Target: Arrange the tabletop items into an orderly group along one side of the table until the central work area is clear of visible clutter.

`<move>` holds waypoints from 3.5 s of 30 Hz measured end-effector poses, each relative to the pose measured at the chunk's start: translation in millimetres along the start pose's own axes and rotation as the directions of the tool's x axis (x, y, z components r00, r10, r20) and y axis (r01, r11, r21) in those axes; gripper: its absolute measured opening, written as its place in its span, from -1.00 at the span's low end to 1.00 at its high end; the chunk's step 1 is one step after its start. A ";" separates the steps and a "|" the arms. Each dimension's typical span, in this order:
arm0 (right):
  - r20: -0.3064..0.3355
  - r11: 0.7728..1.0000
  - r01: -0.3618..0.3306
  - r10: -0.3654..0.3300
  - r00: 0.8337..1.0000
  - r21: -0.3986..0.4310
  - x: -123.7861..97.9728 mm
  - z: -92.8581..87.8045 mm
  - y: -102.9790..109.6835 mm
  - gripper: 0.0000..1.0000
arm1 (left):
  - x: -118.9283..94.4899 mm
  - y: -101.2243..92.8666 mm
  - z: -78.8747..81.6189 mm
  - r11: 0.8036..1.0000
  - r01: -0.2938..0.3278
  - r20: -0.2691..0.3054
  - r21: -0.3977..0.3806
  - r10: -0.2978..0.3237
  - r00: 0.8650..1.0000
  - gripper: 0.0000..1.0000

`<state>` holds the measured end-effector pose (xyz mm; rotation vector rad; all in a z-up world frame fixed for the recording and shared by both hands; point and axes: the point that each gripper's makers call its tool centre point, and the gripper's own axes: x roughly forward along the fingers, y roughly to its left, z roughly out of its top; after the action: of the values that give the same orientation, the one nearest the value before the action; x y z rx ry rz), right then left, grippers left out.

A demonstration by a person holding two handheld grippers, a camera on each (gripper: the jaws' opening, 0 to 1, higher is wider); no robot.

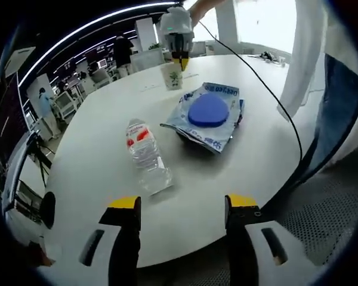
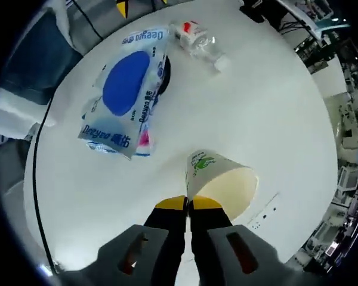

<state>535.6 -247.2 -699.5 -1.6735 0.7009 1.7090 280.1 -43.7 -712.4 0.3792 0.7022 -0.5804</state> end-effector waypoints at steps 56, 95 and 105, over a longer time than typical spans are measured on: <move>0.075 0.890 0.308 -0.351 0.933 0.335 -6.4 27.2 -6.7 0.02 | 1.2 10.1 -9.7 0.999 -0.029 -0.022 -0.031 0.029 0.999 0.20; 0.146 0.469 0.186 -0.585 0.798 0.863 -52.1 13.0 73.7 0.37 | 4.9 -1.1 -23.8 1.000 0.013 -0.114 0.017 -0.011 0.993 0.14; 0.204 0.296 -0.010 -0.635 0.745 0.955 -49.3 33.6 107.3 0.39 | 7.4 -9.0 -28.7 0.998 0.049 -0.143 0.041 -0.043 0.989 0.13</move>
<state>432.1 -295.9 -655.1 -0.3590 0.7195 0.9809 265.0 -38.8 -739.0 0.4499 0.8374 -0.6175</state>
